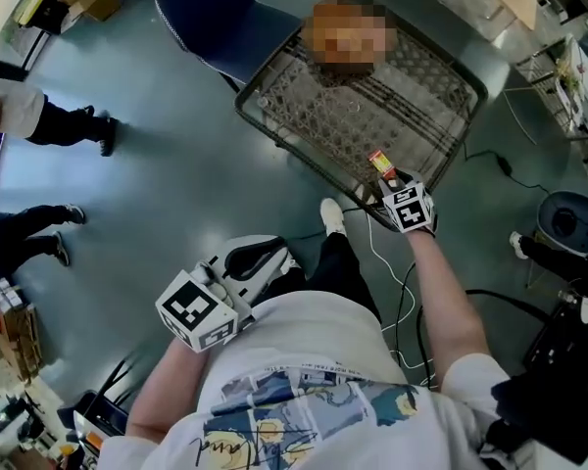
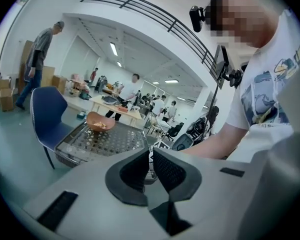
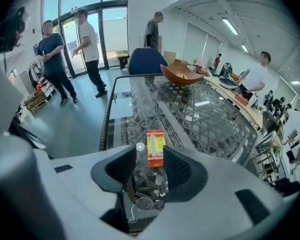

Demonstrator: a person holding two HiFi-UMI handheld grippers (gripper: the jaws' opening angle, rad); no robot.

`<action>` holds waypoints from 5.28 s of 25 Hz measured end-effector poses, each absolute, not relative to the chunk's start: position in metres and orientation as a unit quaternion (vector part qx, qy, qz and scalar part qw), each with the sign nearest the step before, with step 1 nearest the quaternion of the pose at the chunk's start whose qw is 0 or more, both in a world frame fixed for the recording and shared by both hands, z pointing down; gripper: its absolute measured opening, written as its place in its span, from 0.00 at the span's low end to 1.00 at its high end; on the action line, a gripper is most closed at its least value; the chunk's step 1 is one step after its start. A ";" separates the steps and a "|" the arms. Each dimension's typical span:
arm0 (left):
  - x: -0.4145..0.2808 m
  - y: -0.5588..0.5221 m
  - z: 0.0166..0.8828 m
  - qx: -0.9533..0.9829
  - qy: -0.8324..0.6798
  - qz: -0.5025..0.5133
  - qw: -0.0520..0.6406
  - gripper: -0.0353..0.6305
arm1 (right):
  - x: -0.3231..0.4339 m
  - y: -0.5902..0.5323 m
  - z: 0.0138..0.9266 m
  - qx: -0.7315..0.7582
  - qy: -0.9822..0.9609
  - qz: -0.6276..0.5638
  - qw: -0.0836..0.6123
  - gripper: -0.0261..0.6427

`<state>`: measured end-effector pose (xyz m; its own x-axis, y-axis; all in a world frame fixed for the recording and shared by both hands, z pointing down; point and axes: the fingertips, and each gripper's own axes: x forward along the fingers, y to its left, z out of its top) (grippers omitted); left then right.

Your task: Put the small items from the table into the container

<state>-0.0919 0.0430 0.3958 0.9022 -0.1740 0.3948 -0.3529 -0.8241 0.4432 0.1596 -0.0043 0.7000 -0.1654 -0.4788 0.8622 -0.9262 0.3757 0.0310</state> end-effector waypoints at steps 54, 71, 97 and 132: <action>-0.072 -0.049 0.404 0.860 -0.365 0.163 0.316 0.07 | 0.161 -0.350 0.663 0.375 -0.812 0.176 0.411 0.18; -0.065 -0.050 0.406 0.865 -0.356 0.160 0.316 0.07 | 0.166 -0.343 0.650 0.391 -0.820 0.185 0.376 0.25; -0.117 0.086 0.364 0.944 -0.190 0.120 0.240 0.07 | 0.027 0.041 0.512 0.411 -0.838 0.207 0.293 0.09; -0.180 0.182 0.369 0.951 -0.178 0.115 0.223 0.07 | -0.116 0.162 0.437 0.345 -0.887 0.122 0.281 0.05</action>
<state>-0.1800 0.1818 0.3685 0.9099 -0.2880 0.2985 -0.3906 -0.8372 0.3828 -0.1163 0.1624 0.4372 -0.6037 -0.5438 0.5830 -0.6808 0.7321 -0.0221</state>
